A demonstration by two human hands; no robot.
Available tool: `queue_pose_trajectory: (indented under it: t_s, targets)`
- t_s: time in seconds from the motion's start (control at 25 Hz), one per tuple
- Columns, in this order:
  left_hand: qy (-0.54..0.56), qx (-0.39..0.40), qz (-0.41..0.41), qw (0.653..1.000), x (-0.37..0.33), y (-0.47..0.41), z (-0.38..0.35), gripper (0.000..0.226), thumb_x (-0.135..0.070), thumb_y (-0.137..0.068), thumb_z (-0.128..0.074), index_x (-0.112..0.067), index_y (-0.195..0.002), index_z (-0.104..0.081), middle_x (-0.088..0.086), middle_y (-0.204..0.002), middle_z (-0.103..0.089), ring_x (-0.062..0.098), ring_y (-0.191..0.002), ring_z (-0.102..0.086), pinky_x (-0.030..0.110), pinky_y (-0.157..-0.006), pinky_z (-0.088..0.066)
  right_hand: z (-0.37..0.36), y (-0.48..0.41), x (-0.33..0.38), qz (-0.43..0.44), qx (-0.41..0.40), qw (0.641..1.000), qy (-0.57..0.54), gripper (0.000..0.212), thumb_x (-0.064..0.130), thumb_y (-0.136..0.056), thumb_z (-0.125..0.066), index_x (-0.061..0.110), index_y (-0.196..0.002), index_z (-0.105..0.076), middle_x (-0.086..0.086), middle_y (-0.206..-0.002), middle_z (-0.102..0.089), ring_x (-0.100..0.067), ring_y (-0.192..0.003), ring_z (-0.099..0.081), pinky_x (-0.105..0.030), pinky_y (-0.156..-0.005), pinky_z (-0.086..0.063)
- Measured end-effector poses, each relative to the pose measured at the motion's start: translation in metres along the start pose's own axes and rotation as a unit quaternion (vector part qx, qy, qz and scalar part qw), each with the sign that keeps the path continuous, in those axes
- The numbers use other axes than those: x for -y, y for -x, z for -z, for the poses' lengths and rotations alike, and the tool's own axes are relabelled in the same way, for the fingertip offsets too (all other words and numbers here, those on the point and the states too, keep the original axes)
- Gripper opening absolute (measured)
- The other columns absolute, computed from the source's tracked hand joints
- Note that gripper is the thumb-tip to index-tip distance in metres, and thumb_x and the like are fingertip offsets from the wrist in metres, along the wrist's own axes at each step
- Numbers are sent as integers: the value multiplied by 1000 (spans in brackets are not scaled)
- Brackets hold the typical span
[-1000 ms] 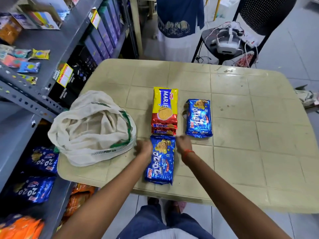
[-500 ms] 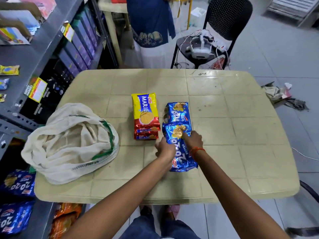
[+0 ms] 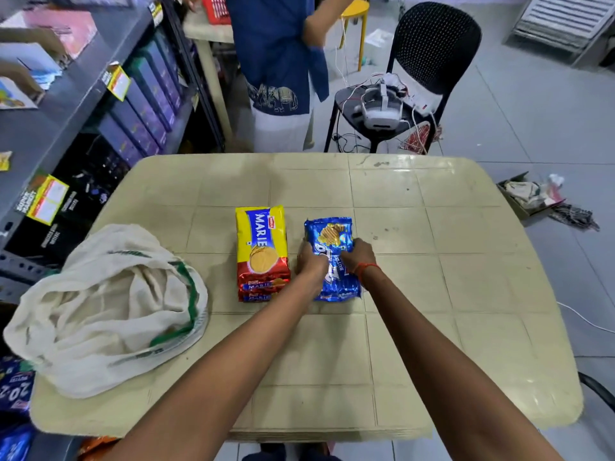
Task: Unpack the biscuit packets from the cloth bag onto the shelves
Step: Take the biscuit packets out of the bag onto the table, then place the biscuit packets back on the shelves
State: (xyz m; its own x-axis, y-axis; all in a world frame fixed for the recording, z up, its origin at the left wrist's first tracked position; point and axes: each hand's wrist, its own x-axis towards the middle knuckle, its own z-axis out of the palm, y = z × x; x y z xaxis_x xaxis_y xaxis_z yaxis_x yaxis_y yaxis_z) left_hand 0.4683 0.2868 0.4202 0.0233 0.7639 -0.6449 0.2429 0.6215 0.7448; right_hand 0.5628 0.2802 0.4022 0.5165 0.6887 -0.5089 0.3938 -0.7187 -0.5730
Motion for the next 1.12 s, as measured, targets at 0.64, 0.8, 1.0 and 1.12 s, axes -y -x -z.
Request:
queue_pose_trajectory:
  t_s: [0.64,0.8,1.0,1.12]
  targets:
    - [355,-32,181,917,73,31,2,53,-33,-88,-64,-7,-132,-50,18,-128,-63,28,-83,-68,41,-56,-61,29,-51,17,81,205,946,238,70,73,-70,-42,9,-92,-59,-12,-85,-59,-28,-78,-56,-35,-78,-50]
    - [313,-55,191,929,95,57,29,54,-35,-87,-64,-5,-130,-52,20,-124,-65,32,-86,-68,50,-66,-58,33,-10,-9,14,261,943,206,56,61,-76,-45,11,-98,-56,-11,-97,-58,-19,-71,-58,-30,-57,-55]
    - [263,-85,187,943,110,104,114,59,-48,-87,-59,-8,-131,-51,17,-123,-66,32,-99,-69,45,-73,-57,15,64,9,-22,366,904,221,80,67,-84,-40,-3,-117,-57,-22,-102,-64,-31,-76,-62,-44,-70,-57]
    - [303,-79,164,935,109,138,183,50,-52,-94,-43,-12,-116,-63,12,-106,-75,26,-79,-75,45,-70,-61,-10,126,46,14,415,886,207,78,64,-88,-35,-4,-120,-56,-26,-100,-63,-33,-71,-64,-46,-68,-57]
